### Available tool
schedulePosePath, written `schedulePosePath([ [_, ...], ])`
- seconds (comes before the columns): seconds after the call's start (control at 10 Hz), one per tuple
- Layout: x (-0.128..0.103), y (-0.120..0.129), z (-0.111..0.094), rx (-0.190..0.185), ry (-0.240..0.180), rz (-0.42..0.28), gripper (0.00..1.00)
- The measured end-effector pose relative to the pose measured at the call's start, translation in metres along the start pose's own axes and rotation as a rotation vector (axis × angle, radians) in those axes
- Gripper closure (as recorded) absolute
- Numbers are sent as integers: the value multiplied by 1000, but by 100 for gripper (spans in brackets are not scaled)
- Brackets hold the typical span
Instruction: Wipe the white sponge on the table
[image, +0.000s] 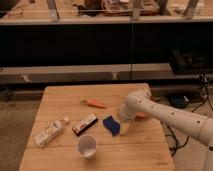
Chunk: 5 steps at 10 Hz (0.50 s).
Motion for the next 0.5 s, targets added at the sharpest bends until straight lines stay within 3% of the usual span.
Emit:
schedulePosePath([
  [0.5, -5, -1, -6, -60, -59, -63, 20],
])
